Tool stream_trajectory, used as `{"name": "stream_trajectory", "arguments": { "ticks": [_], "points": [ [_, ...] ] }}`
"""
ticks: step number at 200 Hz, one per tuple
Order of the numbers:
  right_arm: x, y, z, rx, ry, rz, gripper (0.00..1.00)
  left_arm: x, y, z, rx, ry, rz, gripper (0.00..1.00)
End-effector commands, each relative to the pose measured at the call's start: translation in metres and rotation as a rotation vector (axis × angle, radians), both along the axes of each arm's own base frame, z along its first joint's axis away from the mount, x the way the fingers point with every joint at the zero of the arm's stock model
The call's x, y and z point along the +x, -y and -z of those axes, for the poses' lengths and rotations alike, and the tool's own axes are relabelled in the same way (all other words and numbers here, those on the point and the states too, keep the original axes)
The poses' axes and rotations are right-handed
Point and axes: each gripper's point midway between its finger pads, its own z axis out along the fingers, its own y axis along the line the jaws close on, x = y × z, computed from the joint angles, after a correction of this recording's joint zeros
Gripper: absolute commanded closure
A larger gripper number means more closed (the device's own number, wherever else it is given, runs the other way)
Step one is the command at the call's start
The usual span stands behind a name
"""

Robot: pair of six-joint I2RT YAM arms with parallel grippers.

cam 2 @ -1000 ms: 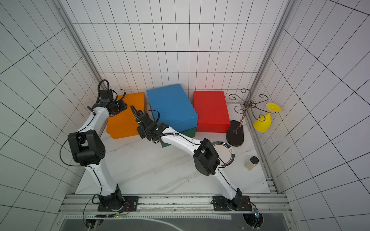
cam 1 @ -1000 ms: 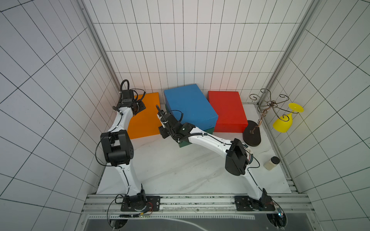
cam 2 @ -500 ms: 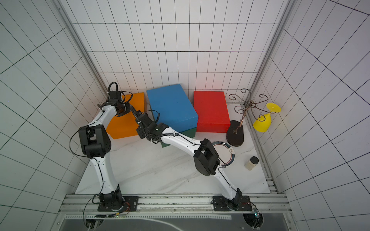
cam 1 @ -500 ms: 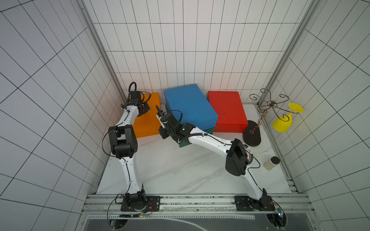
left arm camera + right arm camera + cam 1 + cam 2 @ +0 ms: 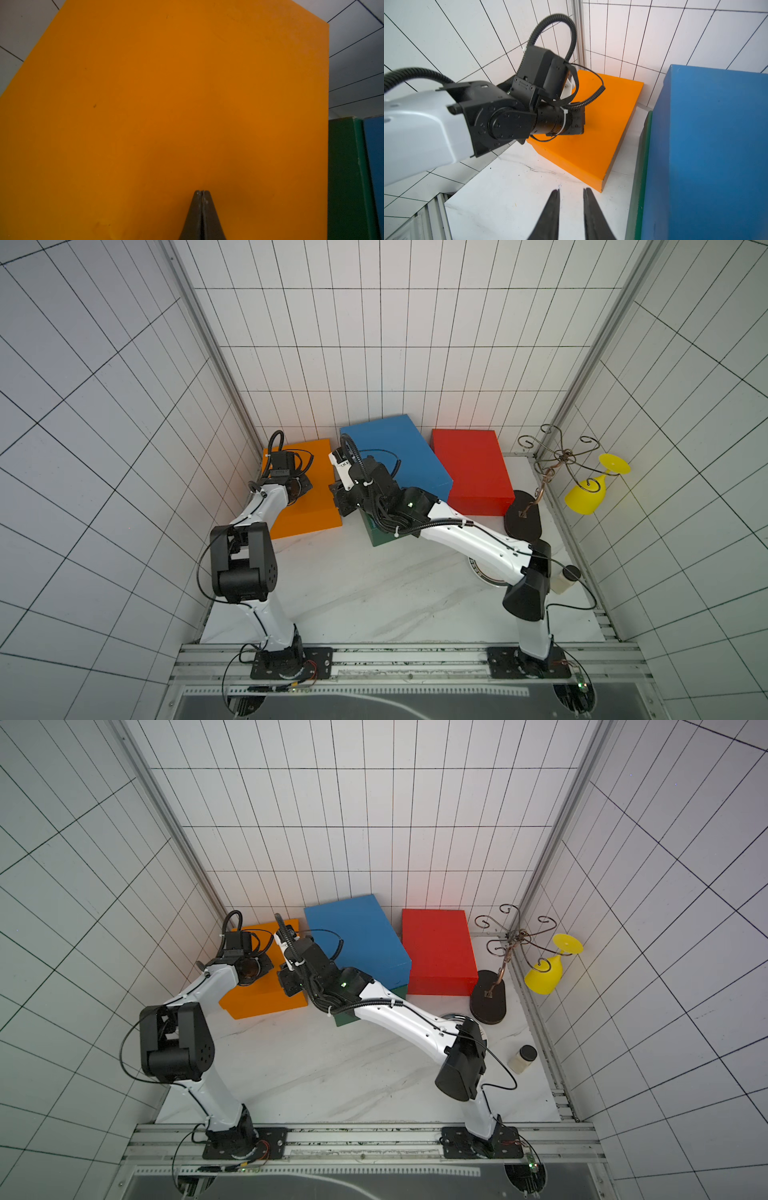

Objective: Stack the shoeboxes
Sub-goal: Move the shoebox to the center of the board.

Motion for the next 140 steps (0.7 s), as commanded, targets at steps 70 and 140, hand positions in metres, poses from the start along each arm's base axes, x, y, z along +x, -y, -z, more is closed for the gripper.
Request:
{"name": "stream_trajectory", "arguments": {
  "ticks": [70, 140],
  "points": [
    [-0.014, 0.028, 0.021, -0.035, -0.053, 0.037, 0.76, -0.167, 0.074, 0.079, 0.010, -0.414, 0.104, 0.95],
    [-0.024, 0.047, 0.026, -0.042, -0.076, 0.055, 0.73, -0.234, 0.091, 0.056, -0.044, -0.337, 0.144, 0.96]
  ]
}}
